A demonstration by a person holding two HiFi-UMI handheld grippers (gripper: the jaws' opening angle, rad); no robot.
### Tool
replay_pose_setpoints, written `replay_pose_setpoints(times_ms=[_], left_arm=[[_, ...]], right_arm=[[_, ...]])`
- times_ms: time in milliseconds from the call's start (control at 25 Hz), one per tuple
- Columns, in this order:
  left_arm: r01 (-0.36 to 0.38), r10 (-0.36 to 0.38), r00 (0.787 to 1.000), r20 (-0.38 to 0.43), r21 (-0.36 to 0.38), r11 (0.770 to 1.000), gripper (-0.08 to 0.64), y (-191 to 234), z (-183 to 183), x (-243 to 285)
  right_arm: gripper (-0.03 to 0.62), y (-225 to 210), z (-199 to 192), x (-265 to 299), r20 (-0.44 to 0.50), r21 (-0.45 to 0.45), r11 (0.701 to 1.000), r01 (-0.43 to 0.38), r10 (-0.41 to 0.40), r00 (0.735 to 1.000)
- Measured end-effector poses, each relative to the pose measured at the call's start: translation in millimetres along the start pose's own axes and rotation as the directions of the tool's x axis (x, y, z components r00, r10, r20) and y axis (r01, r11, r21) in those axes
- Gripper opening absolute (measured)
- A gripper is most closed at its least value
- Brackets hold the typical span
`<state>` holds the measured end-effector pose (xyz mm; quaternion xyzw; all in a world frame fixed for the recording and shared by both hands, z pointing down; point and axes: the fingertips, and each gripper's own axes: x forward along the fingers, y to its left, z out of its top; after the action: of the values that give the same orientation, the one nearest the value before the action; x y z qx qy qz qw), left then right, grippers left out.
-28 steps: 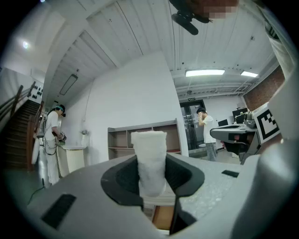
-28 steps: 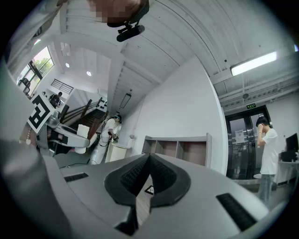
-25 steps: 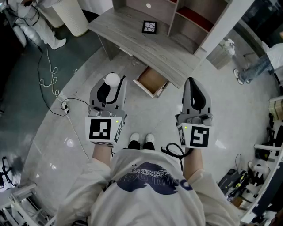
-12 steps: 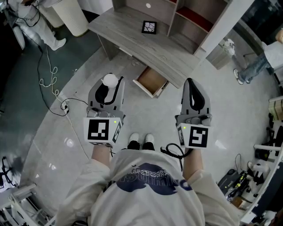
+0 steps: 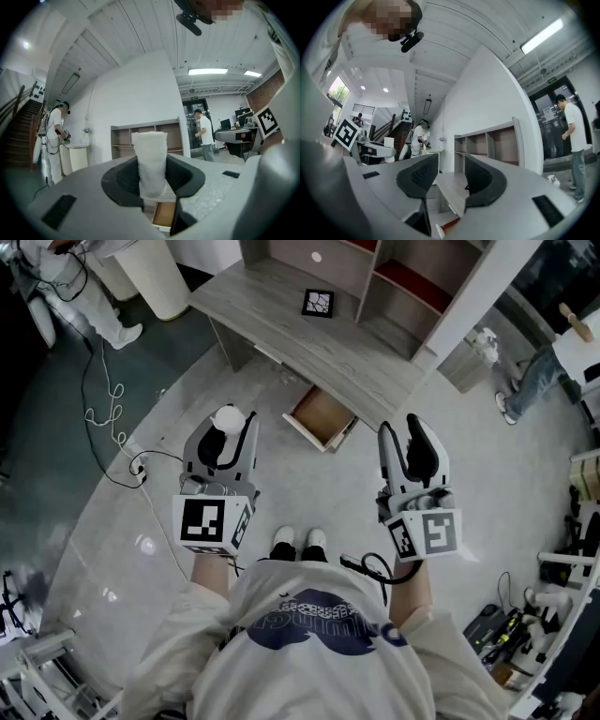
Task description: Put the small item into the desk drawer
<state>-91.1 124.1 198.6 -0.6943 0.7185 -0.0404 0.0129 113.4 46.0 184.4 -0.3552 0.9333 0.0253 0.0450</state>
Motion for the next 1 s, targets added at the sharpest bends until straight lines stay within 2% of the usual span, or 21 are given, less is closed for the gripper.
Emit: replay_pose_setpoints(times_ms=[640, 1000], left_arm=[[-0.049, 0.050, 0.996, -0.070, 0.016, 0.999, 0.143, -11, -19, -2], [-0.083, 0.085, 0.992, -0.098, 0.020, 0.996, 0.143, -13, -40, 14]], right_arm=[[0.161, -22, -19, -7, -0.046, 0.002, 0.999, -0.034, 0.034, 0.998], [0.120, -38, -41, 7, -0.059, -0.006, 0.999, -0.044, 0.043, 0.997]])
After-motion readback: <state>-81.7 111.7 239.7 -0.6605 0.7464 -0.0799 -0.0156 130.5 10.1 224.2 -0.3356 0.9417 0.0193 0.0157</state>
